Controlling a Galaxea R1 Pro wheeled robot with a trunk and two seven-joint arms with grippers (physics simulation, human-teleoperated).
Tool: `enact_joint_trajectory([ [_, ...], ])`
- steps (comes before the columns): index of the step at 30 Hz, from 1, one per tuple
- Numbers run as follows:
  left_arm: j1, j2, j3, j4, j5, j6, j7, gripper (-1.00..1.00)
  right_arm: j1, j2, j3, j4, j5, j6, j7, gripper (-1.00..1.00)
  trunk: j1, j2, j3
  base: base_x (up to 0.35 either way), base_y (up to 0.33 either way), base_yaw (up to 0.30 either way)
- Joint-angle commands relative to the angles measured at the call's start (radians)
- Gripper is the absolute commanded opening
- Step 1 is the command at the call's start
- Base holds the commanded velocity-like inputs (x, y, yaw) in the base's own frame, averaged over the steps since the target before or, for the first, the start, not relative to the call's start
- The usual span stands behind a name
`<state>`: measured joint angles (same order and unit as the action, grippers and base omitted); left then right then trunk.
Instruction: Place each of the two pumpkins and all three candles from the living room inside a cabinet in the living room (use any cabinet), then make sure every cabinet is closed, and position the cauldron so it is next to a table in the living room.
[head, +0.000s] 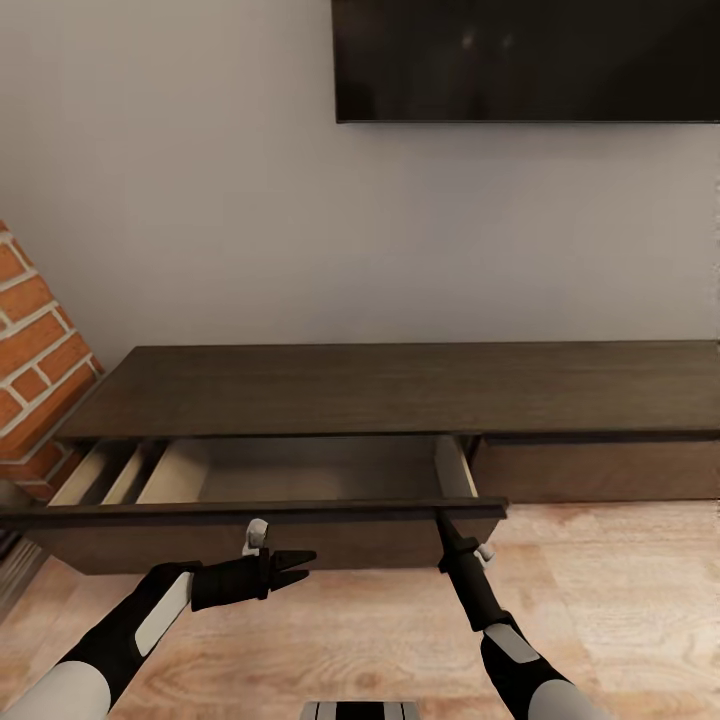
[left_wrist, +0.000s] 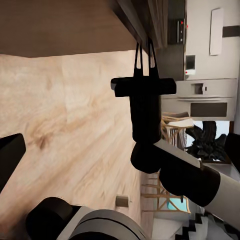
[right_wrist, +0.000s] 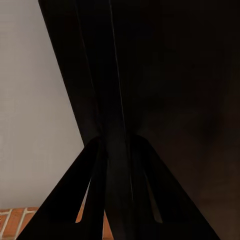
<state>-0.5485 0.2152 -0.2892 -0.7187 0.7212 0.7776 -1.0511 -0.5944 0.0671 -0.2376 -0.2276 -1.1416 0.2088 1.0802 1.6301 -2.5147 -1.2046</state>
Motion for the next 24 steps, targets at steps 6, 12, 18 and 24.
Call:
enact_joint_trajectory([
  [6,-0.001,0.001,-0.004,0.001,0.007,0.006,0.000,1.00,-0.001,0.000,0.004,-0.002,-0.013,0.020,0.011,-1.00,-0.001,0.000,-0.001,-0.256,0.000,0.000],
  [12,-0.001,0.001,-0.004,0.001,0.007,0.006,0.000,1.00,-0.001,0.000,0.004,-0.003,-0.013,0.020,0.011,-1.00,-0.001,0.000,-0.001,-0.249,0.000,0.000],
  [18,0.000,0.001,-0.004,0.000,0.007,0.006,0.000,1.00,-0.001,0.000,0.004,-0.003,-0.013,0.020,0.011,-1.00,-0.001,0.000,-0.001,-0.238,0.000,0.000],
  [24,-0.001,0.001,-0.004,0.000,0.007,0.006,0.000,1.00,-0.001,0.000,0.004,-0.003,-0.013,0.020,0.011,-1.00,-0.001,0.000,-0.001,-0.188,0.000,0.000],
])
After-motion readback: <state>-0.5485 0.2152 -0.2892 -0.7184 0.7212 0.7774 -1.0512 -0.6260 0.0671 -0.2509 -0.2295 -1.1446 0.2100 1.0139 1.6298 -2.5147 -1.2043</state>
